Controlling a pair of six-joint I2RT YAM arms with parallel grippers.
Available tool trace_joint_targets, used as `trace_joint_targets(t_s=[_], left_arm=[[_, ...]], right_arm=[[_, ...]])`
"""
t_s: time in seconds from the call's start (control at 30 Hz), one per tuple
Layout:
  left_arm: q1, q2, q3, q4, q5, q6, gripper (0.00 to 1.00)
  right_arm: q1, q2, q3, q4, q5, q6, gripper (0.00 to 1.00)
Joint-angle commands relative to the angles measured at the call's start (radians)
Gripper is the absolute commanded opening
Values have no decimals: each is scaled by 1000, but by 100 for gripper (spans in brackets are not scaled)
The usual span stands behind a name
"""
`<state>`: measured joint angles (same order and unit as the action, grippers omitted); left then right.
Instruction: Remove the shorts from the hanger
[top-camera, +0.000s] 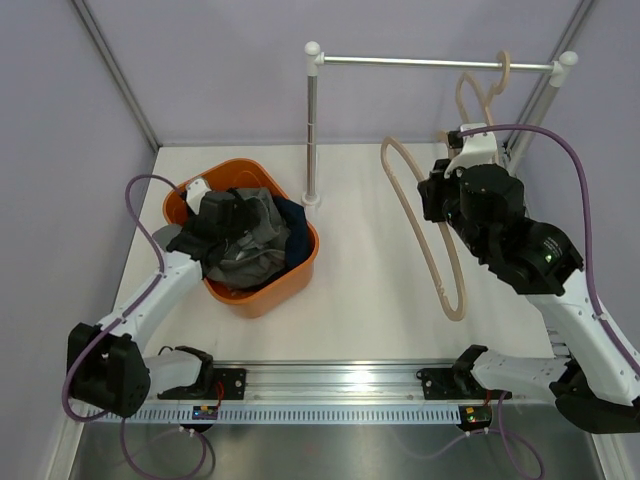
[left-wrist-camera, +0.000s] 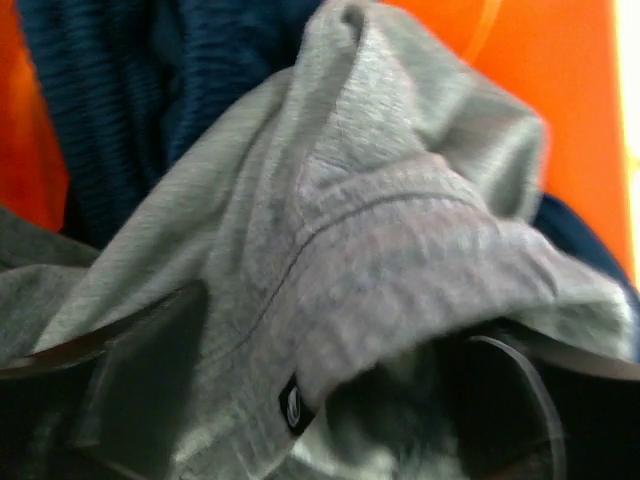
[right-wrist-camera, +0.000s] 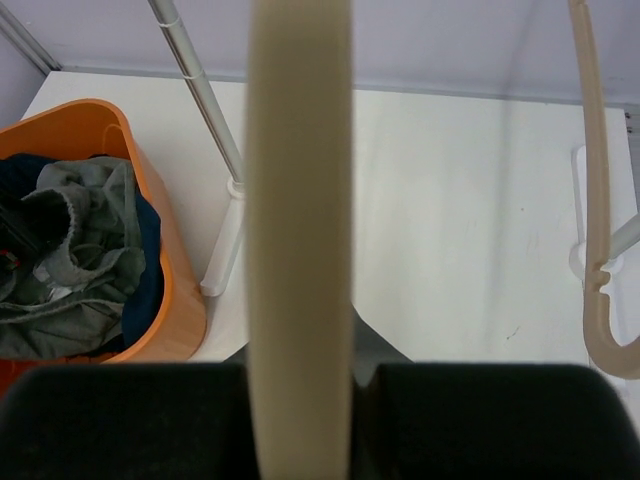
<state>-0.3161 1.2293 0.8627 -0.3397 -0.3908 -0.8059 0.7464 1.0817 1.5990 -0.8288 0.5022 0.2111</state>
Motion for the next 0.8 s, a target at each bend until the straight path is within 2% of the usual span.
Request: trace_joint_targets(t_s=[0.0, 0.2, 0.37, 0.53, 0.6, 0.77], left_arm=[[0, -97, 93, 27, 38, 10, 99], [2, -238, 222, -70, 104, 151, 99], [2, -286, 323, -122, 286, 292, 99], [2, -353, 314, -173, 436, 355, 99], [2, -381, 291, -188, 455, 370, 99], [2, -481, 236, -213, 489, 445, 99]], right_arm=[[11, 4, -11, 72, -51, -64, 0], [10, -22, -86, 178, -165, -174, 0], [-5, -2, -96, 243, -206, -245, 0], [-93, 24, -86, 293, -341, -248, 0], [-177, 61, -47, 286, -387, -225, 0], [-239, 188, 132, 243, -346, -222, 0]])
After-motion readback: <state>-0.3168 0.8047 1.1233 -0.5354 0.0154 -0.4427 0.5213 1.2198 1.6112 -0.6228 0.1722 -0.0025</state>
